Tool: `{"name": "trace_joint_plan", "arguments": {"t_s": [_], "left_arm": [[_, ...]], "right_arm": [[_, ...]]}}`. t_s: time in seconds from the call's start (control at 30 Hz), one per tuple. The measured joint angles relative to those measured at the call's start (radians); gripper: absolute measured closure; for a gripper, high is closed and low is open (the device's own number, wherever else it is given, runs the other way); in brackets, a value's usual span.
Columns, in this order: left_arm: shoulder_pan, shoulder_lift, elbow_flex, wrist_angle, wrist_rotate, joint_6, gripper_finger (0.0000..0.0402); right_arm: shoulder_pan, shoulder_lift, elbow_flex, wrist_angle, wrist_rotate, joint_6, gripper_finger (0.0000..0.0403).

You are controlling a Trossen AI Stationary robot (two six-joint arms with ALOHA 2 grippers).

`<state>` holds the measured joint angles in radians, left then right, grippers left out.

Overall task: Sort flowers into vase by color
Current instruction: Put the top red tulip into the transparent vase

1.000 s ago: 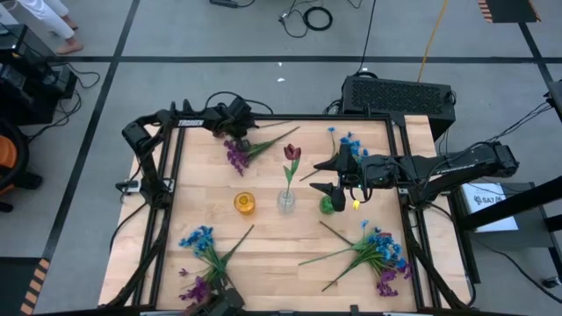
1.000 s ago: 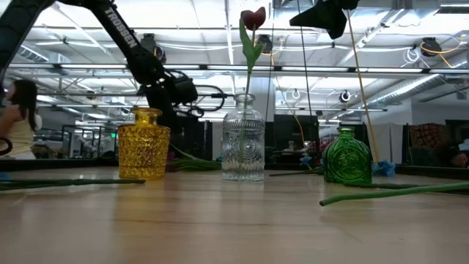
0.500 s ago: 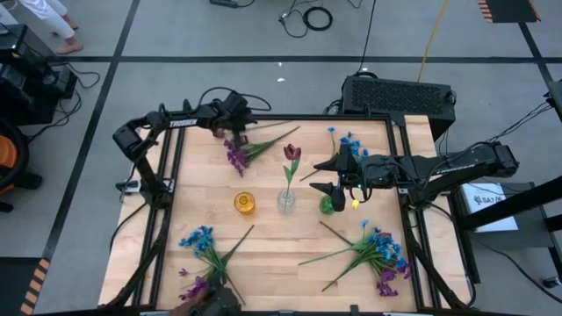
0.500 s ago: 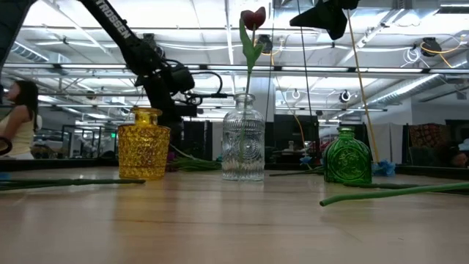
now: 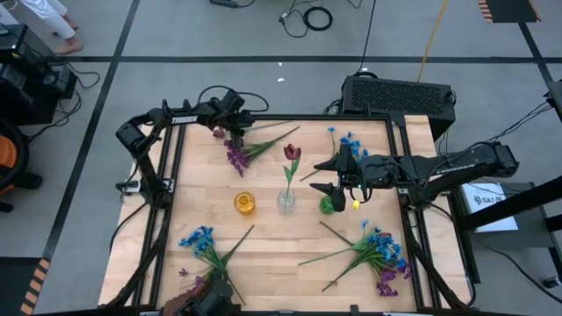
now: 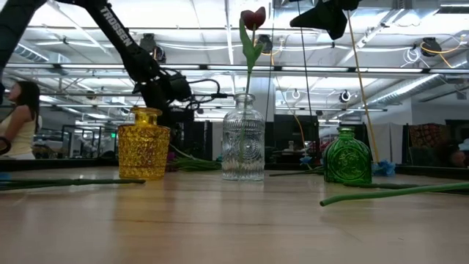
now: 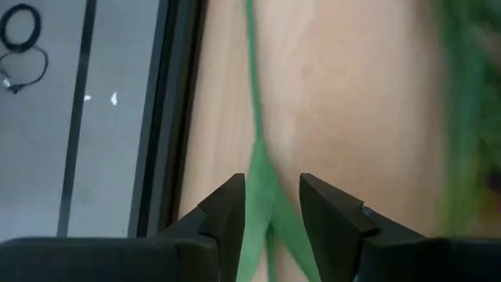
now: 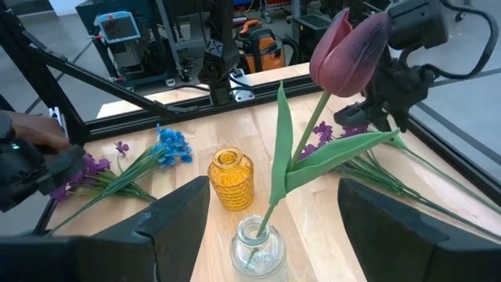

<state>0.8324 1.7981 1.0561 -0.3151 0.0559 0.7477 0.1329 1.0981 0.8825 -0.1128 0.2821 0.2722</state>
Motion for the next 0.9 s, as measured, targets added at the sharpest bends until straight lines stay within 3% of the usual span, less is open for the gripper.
{"name": "trace_joint_plan", "arguments": {"t_s": [0.77, 0.9], "left_arm": [[0.008, 0.035, 0.000, -0.067, 0.019, -0.007, 0.0272], [0.003, 0.042, 0.001, -0.094, 0.001, -0.007, 0.0291]], "right_arm": [[0.000, 0.000, 0.000, -0.022, 0.000, 0.001, 0.0129], [0.000, 0.000, 0.000, -0.022, 0.000, 0.001, 0.0129]]}}
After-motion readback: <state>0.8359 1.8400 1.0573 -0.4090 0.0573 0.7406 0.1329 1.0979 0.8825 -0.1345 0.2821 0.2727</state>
